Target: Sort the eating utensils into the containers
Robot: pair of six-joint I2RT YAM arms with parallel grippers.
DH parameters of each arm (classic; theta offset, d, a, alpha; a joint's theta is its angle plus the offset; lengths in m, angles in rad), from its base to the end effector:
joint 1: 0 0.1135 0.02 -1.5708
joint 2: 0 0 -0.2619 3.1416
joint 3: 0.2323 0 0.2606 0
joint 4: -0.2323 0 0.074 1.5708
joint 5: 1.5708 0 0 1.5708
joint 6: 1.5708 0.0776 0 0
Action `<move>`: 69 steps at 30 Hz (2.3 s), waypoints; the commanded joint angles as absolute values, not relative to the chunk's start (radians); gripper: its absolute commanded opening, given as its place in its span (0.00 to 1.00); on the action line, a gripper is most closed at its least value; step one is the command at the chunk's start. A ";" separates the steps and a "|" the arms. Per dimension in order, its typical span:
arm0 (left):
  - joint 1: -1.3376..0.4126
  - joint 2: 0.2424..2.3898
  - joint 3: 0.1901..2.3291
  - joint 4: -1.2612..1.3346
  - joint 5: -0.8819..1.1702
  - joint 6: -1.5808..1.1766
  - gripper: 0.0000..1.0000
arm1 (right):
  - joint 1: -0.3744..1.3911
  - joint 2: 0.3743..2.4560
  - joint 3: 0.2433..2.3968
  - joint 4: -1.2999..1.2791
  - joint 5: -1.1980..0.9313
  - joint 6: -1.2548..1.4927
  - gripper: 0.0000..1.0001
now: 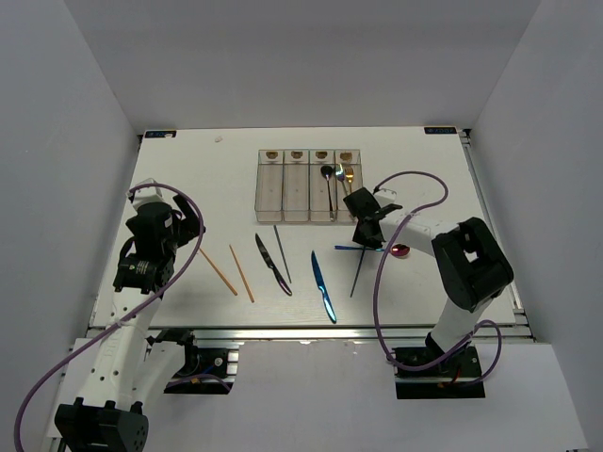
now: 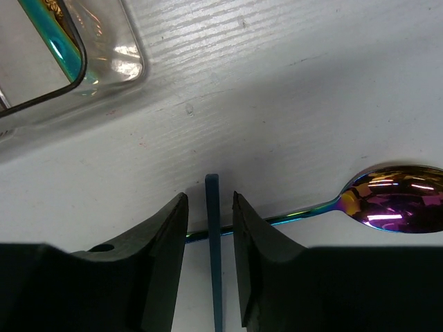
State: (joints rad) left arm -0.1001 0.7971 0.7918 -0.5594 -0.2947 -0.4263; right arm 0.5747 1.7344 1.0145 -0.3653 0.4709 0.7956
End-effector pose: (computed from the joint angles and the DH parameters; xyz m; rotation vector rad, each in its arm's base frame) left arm 0.2173 0.0008 0.2802 -0.5106 2.0457 0.0003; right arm 0.3211 0.1660 0.1232 0.4191 2.4443 -0.0719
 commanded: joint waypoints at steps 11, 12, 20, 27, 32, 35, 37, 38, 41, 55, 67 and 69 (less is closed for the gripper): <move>-0.103 0.790 0.792 -0.542 -0.284 -0.419 0.98 | 0.581 1.741 1.035 -0.351 0.483 0.802 0.12; -0.103 0.790 0.792 -0.543 -0.282 -0.419 0.98 | 0.584 1.735 1.035 -0.351 0.485 0.802 0.12; -0.103 0.785 0.792 -0.543 -0.285 -0.419 0.98 | 0.589 1.680 1.058 -0.383 0.489 0.781 0.00; -0.103 0.784 0.792 -0.545 -0.288 -0.420 0.98 | 0.637 1.539 1.063 -0.374 0.440 0.715 0.00; -0.103 0.782 0.792 -0.545 -0.291 -0.420 0.98 | 0.644 1.518 1.118 -0.250 0.298 0.629 0.00; -0.103 0.785 0.793 -0.546 -0.291 -0.420 0.98 | 0.644 1.612 1.250 -0.201 0.256 0.572 0.00; -0.103 0.785 0.793 -0.546 -0.291 -0.420 0.98 | 0.644 1.678 1.403 -0.218 0.267 0.537 0.00; -0.104 0.782 0.795 -0.548 -0.293 -0.420 0.98 | 0.644 1.743 1.455 -0.219 0.265 0.522 0.00; -0.104 0.776 0.793 -0.548 -0.298 -0.422 0.98 | 0.644 1.869 1.656 -0.212 0.270 0.465 0.00; -0.107 0.801 0.792 -0.548 -0.298 -0.423 0.98 | 0.640 2.262 2.097 -0.035 0.337 0.207 0.00; -0.109 0.804 0.792 -0.548 -0.299 -0.423 0.98 | 0.630 2.241 1.973 0.020 0.319 0.258 0.29; -0.109 0.804 0.792 -0.549 -0.301 -0.423 0.98 | 0.630 2.220 1.965 0.011 0.325 0.268 0.39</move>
